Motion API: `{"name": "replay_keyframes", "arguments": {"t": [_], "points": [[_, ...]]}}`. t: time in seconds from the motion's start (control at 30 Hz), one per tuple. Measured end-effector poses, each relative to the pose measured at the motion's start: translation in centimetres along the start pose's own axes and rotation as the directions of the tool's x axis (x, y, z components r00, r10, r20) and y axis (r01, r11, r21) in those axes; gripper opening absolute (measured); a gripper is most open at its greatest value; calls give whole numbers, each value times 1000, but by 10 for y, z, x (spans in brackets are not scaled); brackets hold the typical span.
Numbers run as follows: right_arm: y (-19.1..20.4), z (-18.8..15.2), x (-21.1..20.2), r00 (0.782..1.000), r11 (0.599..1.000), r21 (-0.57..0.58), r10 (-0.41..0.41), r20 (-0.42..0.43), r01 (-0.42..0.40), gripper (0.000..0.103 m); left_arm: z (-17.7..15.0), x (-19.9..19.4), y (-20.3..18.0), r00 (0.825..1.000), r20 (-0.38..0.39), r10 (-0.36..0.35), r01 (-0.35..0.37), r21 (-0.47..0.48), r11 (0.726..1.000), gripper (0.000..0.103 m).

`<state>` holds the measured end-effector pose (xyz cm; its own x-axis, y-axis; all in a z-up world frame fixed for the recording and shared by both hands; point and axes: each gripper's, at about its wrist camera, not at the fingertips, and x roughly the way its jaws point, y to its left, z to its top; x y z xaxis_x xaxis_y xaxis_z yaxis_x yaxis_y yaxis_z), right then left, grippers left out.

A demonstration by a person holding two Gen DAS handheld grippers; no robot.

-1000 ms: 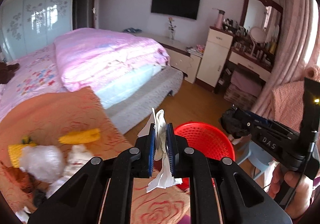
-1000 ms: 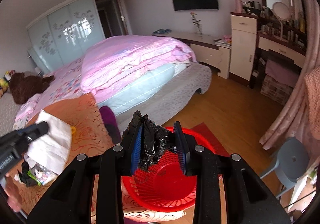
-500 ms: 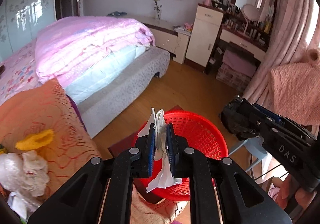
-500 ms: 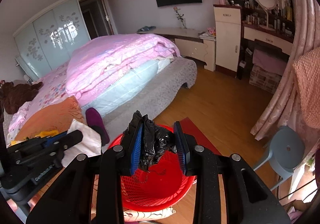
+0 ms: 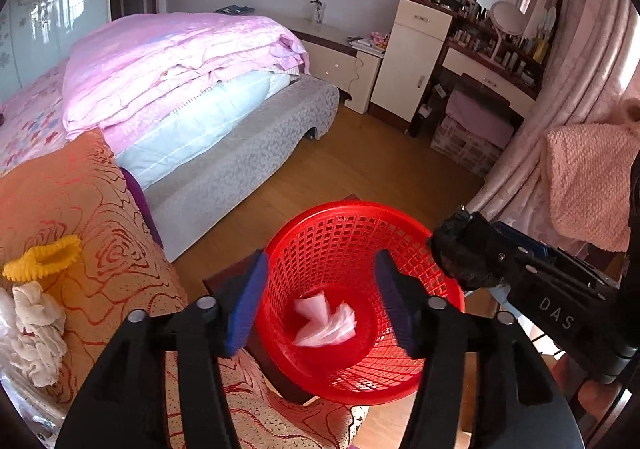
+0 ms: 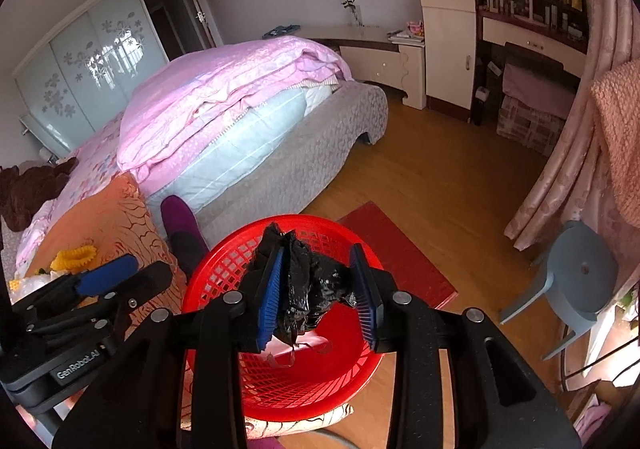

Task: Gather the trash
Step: 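Carry tissue and black bag to the red basket and open both grippers inside, then move both open grippers back over the trash pile on the cloth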

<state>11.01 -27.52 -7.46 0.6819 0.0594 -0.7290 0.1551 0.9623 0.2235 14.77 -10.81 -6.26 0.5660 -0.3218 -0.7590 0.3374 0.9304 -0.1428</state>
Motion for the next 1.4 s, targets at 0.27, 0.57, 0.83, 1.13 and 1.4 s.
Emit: {"name": "replay_keyframes", "arguments": {"t": [0.27, 0.57, 0.83, 1.13, 1.4], "points": [[0, 0, -7, 1000, 1000, 6, -8, 21, 8, 51, -2, -9, 10, 999, 23, 35, -34, -11, 999, 60], [12, 0, -29, 996, 999, -31, -14, 91, 17, 51, -6, -31, 17, 994, 75, 75, -74, -19, 997, 64], [32, -4, -50, 985, 996, -94, 14, 172, 2, 65, -14, -73, 27, 969, 189, 157, -150, -48, 987, 77], [59, -13, -54, 982, 987, -153, 84, 172, -57, 70, -31, -118, 46, 939, 263, 221, -201, -102, 974, 84], [89, -18, -71, 973, 974, -204, 140, 184, -101, 72, -43, -141, 65, 916, 276, 292, -262, -140, 955, 86]]}}
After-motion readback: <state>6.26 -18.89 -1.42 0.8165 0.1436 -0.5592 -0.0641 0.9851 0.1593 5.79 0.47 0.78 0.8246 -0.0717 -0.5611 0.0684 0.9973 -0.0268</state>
